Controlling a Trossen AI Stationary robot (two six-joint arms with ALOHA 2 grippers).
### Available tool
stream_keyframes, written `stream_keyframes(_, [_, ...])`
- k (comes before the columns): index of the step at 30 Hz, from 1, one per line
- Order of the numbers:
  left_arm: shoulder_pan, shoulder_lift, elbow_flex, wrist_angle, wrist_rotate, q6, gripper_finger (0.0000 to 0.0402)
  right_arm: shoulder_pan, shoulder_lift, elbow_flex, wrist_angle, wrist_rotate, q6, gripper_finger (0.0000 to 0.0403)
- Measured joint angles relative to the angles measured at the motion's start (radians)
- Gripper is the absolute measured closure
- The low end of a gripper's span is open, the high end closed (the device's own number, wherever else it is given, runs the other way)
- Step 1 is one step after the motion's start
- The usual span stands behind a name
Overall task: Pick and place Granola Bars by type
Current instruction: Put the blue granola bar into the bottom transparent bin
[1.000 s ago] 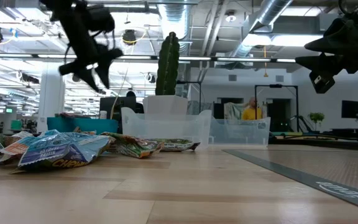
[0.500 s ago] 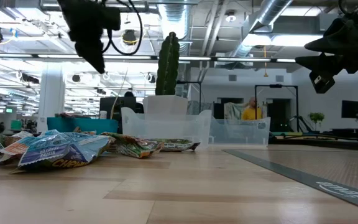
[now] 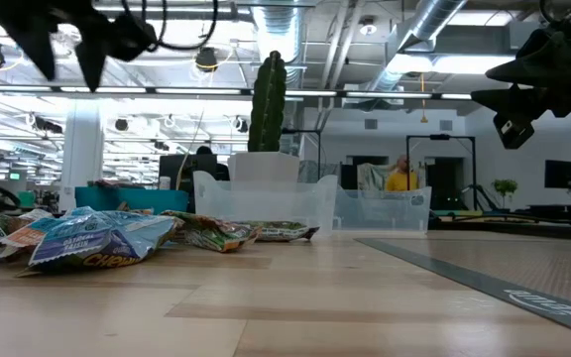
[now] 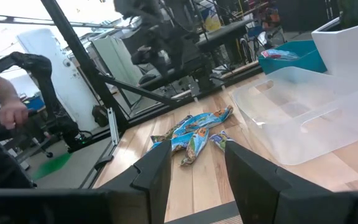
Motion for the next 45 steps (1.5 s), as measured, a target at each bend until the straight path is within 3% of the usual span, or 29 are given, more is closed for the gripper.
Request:
stream_keyframes(9, [-0.192,0.056,-0.006,0.002,0.001,0.159,0.023,0.0,0.0,0.0,0.0,0.0,0.0,0.0261])
stream_keyframes(15, [-0.262,0.112,-0.006,0.048,-0.005,0.222,0.023,0.0,0.0,0.0,0.0,0.0,0.0,0.0259])
stream_keyframes(24, [-0.289,0.252,-0.006,0.095,-0.047,0.302,0.023,0.0,0.0,0.0,0.0,0.0,0.0,0.026])
stream_keyframes(30, [-0.289,0.328,-0.037,0.218,-0.068,0.342,0.023,0.0,0.0,0.0,0.0,0.0,0.0,0.0259])
stream_keyframes(40, [-0.289,0.349,-0.171,0.365,-0.069,0.393,0.023,0.0,0.0,0.0,0.0,0.0,0.0,0.0259])
stream_keyframes(45, [-0.291,0.349,-0.231,0.434,-0.117,0.452,0.023,0.0,0.0,0.0,0.0,0.0,0.0,0.0261])
